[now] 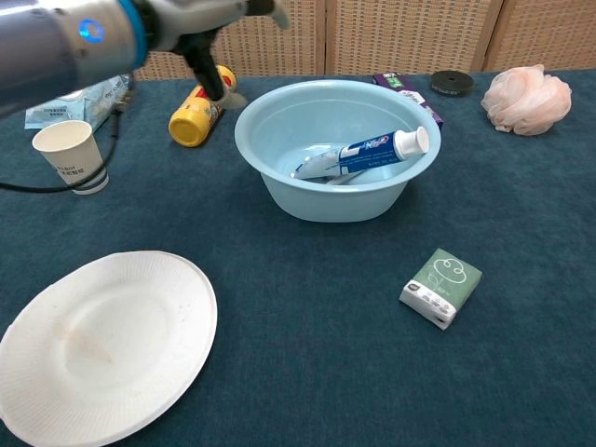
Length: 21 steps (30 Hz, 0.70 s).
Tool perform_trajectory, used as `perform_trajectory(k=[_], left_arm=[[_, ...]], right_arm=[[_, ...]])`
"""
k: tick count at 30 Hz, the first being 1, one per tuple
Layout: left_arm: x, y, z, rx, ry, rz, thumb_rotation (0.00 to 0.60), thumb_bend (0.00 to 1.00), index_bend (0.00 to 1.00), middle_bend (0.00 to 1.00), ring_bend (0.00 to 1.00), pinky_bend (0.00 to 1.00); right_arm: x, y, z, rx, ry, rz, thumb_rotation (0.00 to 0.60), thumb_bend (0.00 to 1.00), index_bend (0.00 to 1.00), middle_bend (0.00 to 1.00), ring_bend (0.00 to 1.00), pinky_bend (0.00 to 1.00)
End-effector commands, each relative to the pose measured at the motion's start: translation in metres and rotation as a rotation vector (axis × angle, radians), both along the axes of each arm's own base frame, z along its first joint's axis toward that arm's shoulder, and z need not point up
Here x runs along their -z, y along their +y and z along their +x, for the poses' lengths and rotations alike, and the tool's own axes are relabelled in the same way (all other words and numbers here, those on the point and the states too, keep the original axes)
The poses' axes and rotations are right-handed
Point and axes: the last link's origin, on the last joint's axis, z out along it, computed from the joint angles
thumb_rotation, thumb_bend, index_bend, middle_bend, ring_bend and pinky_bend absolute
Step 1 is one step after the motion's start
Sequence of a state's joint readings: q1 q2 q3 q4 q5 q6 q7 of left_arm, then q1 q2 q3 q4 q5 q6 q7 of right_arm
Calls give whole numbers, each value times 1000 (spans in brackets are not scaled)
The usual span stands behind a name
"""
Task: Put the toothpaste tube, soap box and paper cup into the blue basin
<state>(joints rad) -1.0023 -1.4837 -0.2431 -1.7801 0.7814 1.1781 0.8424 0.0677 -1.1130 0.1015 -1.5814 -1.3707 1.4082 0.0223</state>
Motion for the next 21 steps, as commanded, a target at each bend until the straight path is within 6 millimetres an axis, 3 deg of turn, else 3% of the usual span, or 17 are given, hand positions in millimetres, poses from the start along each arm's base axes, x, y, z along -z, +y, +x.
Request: perform_trajectory(k=[1, 8, 21], left_arm=[[-31, -23, -54, -77, 30, 21, 600, 270, 50, 0, 0, 91], [-54, -57, -112, -141, 93, 23, 600, 283, 50, 0, 0, 91], [-74, -120, -176, -270, -25, 75, 600, 293, 50, 0, 0, 91]], right_arm=[[4, 0, 5, -12, 10, 13, 600, 260, 107, 0, 0, 113], [12, 2, 13, -30, 35, 41, 600, 260, 107, 0, 0, 113], [18, 4, 19, -39, 71, 62, 600, 260, 107, 0, 0, 113]])
